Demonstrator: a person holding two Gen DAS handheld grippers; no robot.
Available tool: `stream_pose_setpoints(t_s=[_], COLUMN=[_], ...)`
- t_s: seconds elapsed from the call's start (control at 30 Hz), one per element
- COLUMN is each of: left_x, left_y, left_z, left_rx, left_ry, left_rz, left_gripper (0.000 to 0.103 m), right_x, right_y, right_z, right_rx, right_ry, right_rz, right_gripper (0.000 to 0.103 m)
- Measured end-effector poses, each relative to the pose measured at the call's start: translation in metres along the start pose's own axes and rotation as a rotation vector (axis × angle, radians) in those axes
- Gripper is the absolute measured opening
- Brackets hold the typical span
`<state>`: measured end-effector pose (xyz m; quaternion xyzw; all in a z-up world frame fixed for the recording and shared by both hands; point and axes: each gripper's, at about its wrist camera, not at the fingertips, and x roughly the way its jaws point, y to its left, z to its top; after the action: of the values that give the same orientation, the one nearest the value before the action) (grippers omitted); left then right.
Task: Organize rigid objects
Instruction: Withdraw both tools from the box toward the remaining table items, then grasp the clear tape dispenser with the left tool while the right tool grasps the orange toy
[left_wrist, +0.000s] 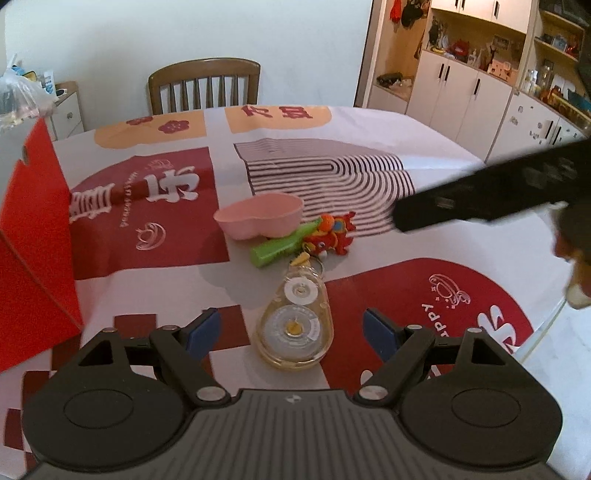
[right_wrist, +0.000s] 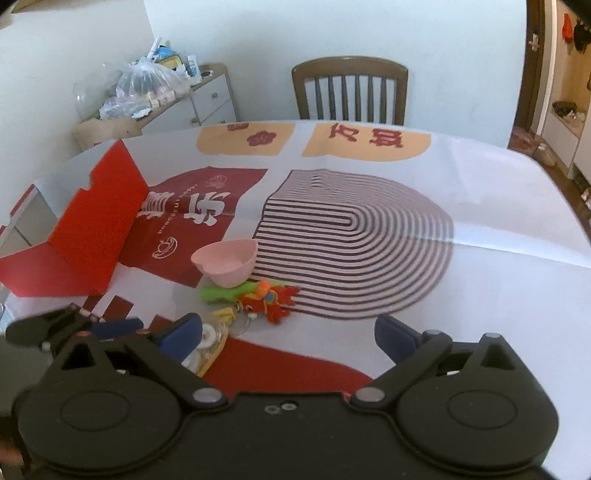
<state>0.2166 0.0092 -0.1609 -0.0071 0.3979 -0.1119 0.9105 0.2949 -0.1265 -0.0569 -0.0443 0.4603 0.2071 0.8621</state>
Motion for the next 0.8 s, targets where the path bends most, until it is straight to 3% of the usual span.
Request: stream_pose_setpoints(t_s=[0.17, 0.43, 0.57, 0.7, 0.8], left_x=[0.011, 0.021, 0.02, 0.02, 0.02], left_y=[-0.006, -0.01, -0.013, -0.016, -0.02], left_z=[-0.004, -0.008, -0.009, -0.01, -0.008], left_rx=[0.017, 0.041, 0.058, 0.075, 0.087], left_ry=[-0.012, -0.017, -0.028, -0.035, -0.034], left_rz=[0.03, 0.053, 0.062, 0.069, 0.059], left_gripper=[0.084, 0.083, 0.077, 0.071, 0.06], right_x=[0.034, 0.061, 0.065, 0.065, 0.066], right_y=[0.006, 0.013, 0.012, 0.012, 0.012], right_z=[0.007, 0.008, 0.007, 0.004, 0.005], right_rx=[0.009, 0.022, 0.033, 0.042, 0.046], right_ry=[0.022, 0.058, 0.071, 0.066, 0.065], right_rz=[0.01, 0.015, 0.012, 0.013, 0.021], right_gripper=[0.092, 0.073, 0.06, 0.059, 0.058])
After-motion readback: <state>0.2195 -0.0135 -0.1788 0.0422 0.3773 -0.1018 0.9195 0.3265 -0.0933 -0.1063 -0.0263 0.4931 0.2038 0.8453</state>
